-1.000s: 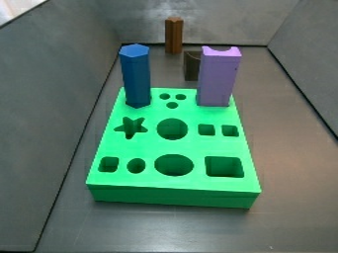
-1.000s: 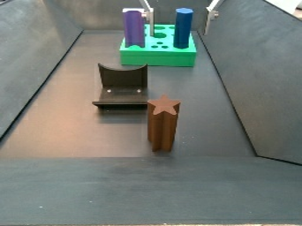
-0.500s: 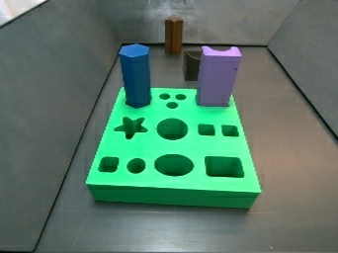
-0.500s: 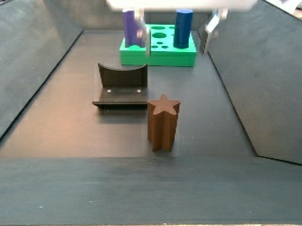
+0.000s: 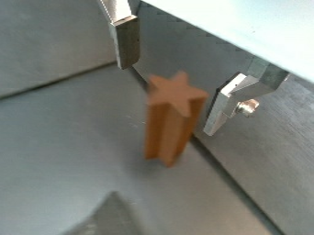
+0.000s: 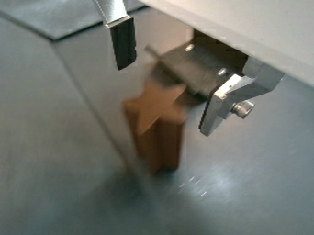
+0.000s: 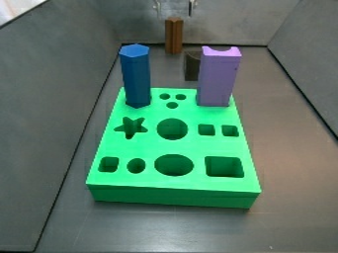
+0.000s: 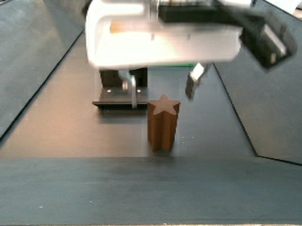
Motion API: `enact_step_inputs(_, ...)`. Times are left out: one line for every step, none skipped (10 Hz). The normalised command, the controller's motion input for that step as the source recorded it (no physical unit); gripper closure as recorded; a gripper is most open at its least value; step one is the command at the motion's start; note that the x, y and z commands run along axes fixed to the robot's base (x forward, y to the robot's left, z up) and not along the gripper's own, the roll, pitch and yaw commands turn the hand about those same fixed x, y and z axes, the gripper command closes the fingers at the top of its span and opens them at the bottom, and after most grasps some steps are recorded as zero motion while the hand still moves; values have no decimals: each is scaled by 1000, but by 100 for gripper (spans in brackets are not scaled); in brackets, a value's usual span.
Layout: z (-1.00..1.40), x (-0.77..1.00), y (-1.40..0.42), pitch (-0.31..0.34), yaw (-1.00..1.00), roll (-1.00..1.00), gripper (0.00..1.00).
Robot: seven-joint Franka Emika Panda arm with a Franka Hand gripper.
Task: Pick up the star object. Move up. Move to above the board. Insert the star object.
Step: Pick up the star object.
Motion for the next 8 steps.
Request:
enact_step_inputs(-251, 189, 77, 0, 77, 11, 0)
enact_step_inputs(-823, -66, 57, -184, 40, 117, 0)
enact_step_inputs(-894, -46, 14, -174, 23, 84, 0)
enact_step_inputs(-920, -6, 51, -159, 26, 79, 0)
enact_step_inputs(-297, 0, 97, -103, 20, 0, 0)
enact_step_inputs(0, 77, -11, 50, 0, 30, 0)
enact_step_inputs(0, 0, 0, 14, 0, 0, 0)
enact_step_inputs(0, 0, 0, 0, 0, 0, 0)
